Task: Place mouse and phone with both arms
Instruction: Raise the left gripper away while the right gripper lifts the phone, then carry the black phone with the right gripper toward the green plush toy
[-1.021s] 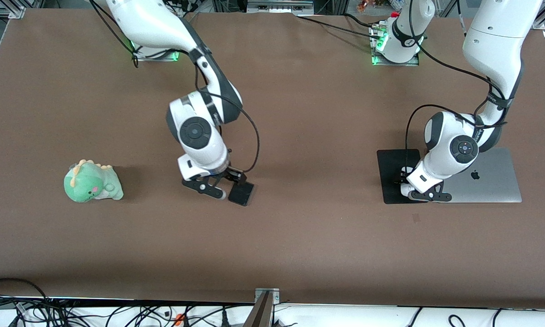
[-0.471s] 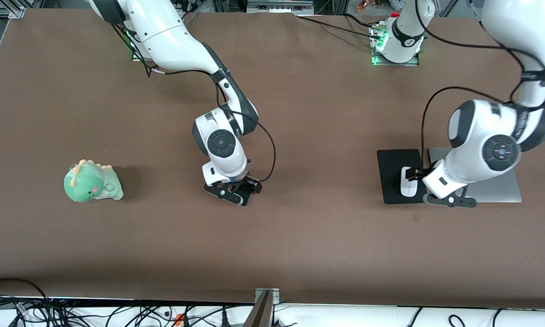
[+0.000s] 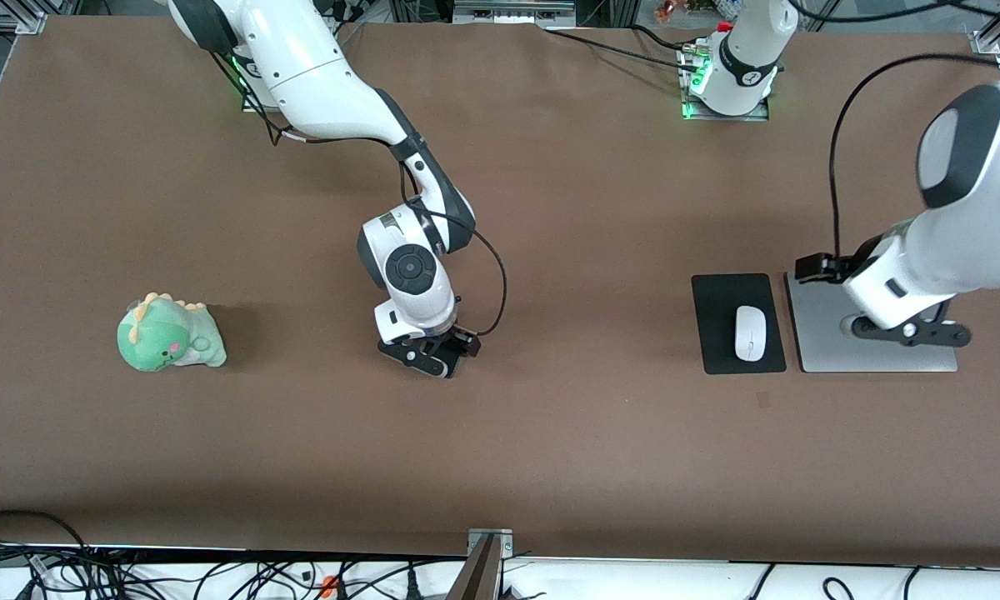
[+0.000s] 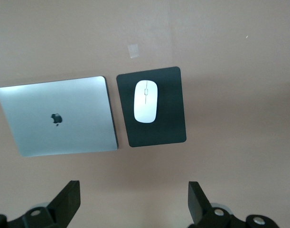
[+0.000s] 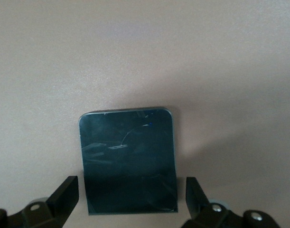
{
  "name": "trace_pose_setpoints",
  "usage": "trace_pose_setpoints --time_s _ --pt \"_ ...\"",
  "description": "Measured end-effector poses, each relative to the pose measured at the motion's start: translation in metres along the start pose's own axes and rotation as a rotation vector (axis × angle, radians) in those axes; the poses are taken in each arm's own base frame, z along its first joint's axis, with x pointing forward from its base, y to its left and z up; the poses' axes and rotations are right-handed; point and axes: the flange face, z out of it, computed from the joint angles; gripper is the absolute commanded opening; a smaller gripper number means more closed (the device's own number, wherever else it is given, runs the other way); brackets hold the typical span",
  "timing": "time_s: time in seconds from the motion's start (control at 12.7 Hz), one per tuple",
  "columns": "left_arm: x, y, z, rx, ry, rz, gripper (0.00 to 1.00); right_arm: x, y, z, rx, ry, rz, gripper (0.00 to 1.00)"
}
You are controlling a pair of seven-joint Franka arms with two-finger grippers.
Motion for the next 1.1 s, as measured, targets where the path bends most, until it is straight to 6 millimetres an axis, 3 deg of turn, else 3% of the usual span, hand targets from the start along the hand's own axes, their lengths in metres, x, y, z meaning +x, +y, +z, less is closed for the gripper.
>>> trace_pose_setpoints --time_s 0.16,0.24,0.31,0.55,0.63,0.94,1.1 --pt "-0.021 -0.003 -0.028 0.007 0.035 -0.002 1.0 0.004 0.0 0.0 0.012 0.014 -0.004 1.0" --pt "-0.028 -0.007 -0.033 0.011 0.044 -0.008 1.0 0.006 0.001 0.001 0.014 0.017 -0.01 1.0" --pt "-0.033 -0.012 -0.03 0.015 0.064 -0.018 1.0 0.007 0.002 0.001 0.015 0.019 -0.016 0.97" --pt "-0.044 -0.021 -0.014 0.025 0.172 -0.032 1.0 0.011 0.003 0.001 0.015 0.022 -0.04 0.67" --pt "-0.051 -0.02 -0.012 0.028 0.169 -0.032 1.0 0.012 0.004 0.0 0.016 0.024 -0.049 0.64" --pt "-0.059 -0.018 -0.015 0.029 0.165 -0.046 1.0 0.031 0.015 -0.003 -0.002 0.019 -0.098 0.62" --pt "-0.059 -0.018 -0.015 0.029 0.164 -0.046 1.0 0.058 0.033 -0.019 -0.029 -0.004 -0.159 0.62"
